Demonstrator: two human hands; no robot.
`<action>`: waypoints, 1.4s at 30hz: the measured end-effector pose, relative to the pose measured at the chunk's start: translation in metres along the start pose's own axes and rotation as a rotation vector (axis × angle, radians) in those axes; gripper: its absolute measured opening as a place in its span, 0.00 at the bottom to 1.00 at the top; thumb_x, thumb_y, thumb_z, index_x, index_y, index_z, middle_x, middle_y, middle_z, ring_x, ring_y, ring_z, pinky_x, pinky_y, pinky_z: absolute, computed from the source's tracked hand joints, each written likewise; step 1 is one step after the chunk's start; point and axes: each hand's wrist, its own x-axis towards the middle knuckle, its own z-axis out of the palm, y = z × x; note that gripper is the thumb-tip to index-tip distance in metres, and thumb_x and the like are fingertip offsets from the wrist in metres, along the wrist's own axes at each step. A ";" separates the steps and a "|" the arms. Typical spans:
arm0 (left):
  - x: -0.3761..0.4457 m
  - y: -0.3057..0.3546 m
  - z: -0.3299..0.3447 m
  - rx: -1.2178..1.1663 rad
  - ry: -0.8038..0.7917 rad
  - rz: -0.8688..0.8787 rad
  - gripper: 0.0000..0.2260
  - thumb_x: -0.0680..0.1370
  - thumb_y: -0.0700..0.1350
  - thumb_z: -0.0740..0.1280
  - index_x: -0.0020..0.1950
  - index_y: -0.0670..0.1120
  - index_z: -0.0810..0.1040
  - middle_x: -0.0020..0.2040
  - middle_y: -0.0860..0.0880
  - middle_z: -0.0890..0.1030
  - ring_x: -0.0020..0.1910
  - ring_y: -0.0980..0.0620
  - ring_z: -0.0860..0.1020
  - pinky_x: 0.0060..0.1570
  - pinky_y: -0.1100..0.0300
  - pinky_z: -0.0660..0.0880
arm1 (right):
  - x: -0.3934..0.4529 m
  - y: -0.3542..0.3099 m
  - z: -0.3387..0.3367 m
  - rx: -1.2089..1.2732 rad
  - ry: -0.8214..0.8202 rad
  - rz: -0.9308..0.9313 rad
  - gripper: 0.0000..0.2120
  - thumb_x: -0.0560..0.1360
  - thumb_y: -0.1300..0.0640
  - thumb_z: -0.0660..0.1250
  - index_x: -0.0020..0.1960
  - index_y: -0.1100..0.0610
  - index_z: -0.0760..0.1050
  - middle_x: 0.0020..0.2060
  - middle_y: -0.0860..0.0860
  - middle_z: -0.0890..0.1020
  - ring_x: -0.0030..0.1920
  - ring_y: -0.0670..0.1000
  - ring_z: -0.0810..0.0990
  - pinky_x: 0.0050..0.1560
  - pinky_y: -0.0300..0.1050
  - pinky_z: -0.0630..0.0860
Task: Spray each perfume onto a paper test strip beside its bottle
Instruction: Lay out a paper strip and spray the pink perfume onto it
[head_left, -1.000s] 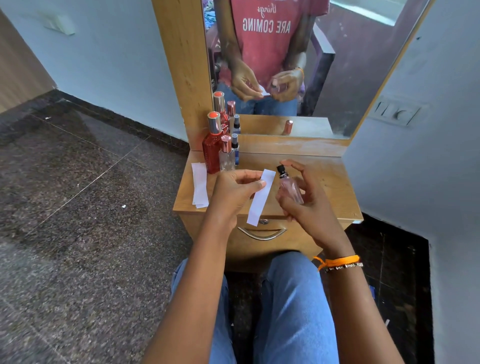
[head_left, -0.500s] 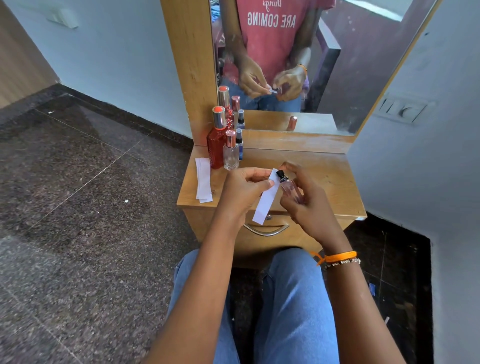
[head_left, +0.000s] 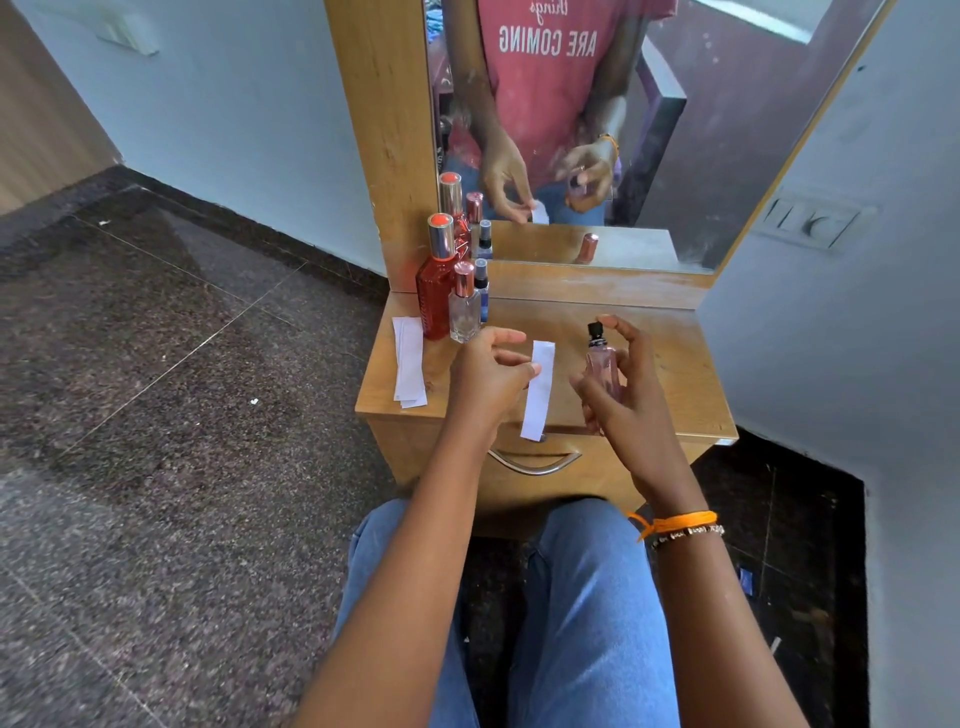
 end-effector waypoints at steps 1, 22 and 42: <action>0.005 -0.001 0.002 0.035 0.019 0.003 0.13 0.72 0.36 0.71 0.53 0.47 0.76 0.43 0.50 0.81 0.43 0.56 0.79 0.44 0.61 0.77 | 0.000 0.001 0.000 0.019 0.008 0.005 0.23 0.76 0.59 0.64 0.65 0.42 0.62 0.40 0.46 0.75 0.36 0.50 0.76 0.40 0.53 0.77; 0.010 -0.004 0.020 0.273 0.115 0.394 0.07 0.78 0.41 0.62 0.52 0.47 0.78 0.51 0.49 0.78 0.49 0.56 0.76 0.44 0.71 0.68 | 0.007 0.016 0.002 0.006 0.077 -0.067 0.34 0.75 0.60 0.67 0.74 0.44 0.53 0.51 0.46 0.73 0.57 0.46 0.76 0.58 0.35 0.73; -0.004 -0.001 0.001 0.144 -0.107 0.249 0.12 0.74 0.43 0.69 0.57 0.46 0.79 0.54 0.51 0.81 0.50 0.58 0.76 0.42 0.73 0.67 | 0.028 0.033 -0.005 -0.478 0.045 -0.080 0.20 0.71 0.76 0.61 0.57 0.60 0.78 0.59 0.57 0.76 0.60 0.58 0.73 0.57 0.36 0.69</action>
